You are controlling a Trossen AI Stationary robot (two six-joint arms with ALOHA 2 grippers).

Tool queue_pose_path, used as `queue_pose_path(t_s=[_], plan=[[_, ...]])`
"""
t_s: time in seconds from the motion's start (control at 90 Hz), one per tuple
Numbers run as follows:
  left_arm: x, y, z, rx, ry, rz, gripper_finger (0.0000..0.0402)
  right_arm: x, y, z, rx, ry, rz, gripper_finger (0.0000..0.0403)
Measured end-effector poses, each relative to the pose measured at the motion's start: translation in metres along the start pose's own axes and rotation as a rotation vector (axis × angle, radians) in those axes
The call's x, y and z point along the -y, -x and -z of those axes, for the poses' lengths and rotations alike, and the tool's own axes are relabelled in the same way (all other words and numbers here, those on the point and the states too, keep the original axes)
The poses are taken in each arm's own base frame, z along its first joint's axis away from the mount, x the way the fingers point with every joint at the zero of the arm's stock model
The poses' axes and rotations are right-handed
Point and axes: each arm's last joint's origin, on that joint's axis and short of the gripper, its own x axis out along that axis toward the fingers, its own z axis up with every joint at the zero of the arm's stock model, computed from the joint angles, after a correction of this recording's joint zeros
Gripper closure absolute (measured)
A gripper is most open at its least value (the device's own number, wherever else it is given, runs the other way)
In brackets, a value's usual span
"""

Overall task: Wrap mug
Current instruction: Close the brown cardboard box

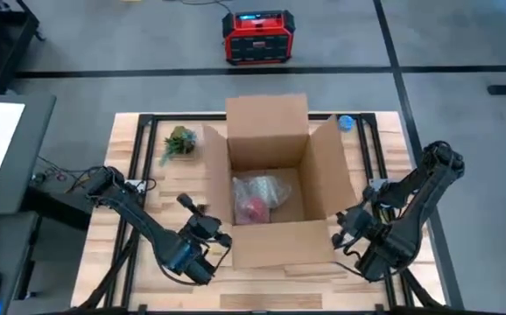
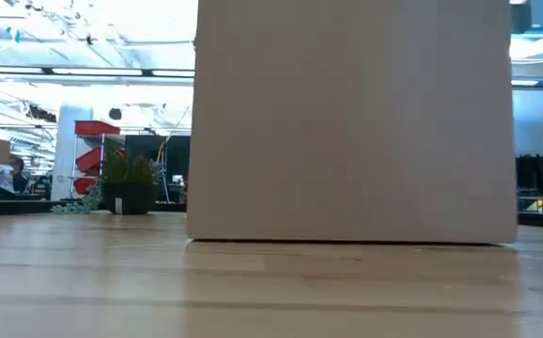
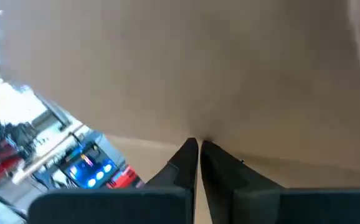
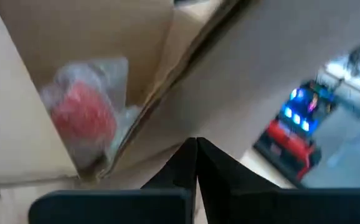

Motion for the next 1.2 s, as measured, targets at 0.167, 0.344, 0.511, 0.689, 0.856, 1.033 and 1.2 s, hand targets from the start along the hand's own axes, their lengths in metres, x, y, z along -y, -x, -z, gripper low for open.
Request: queue_pose_path(t_s=[0.167, 0.344, 0.511, 0.689, 0.856, 1.033, 1.2], plan=[[0.005, 0.001, -0.015, 0.006, -0.073, 0.004, 0.0402, -0.011, -0.002, -0.013, 0.004, 0.087, -0.043, 0.0403], [0.014, -0.005, -0.016, -0.038, -0.106, 0.023, 0.0402, -0.027, -0.012, -0.022, -0.083, 0.201, -0.164, 0.0403], [0.024, -0.002, -0.02, -0.115, -0.113, 0.139, 0.0401, -0.034, -0.009, -0.025, -0.094, 0.21, -0.241, 0.0403], [0.031, 0.017, -0.026, -0.13, -0.061, 0.27, 0.0401, -0.039, 0.006, -0.023, -0.135, 0.178, -0.366, 0.0403], [0.031, 0.033, -0.032, -0.129, -0.008, 0.334, 0.0401, -0.042, 0.021, -0.027, -0.136, 0.166, -0.444, 0.0403], [0.027, 0.033, -0.046, -0.144, 0.032, 0.363, 0.0401, -0.035, 0.025, -0.049, -0.149, 0.152, -0.477, 0.0403], [0.024, 0.015, -0.049, -0.166, 0.057, 0.313, 0.0401, -0.025, 0.012, -0.058, -0.183, 0.153, -0.417, 0.0403]])
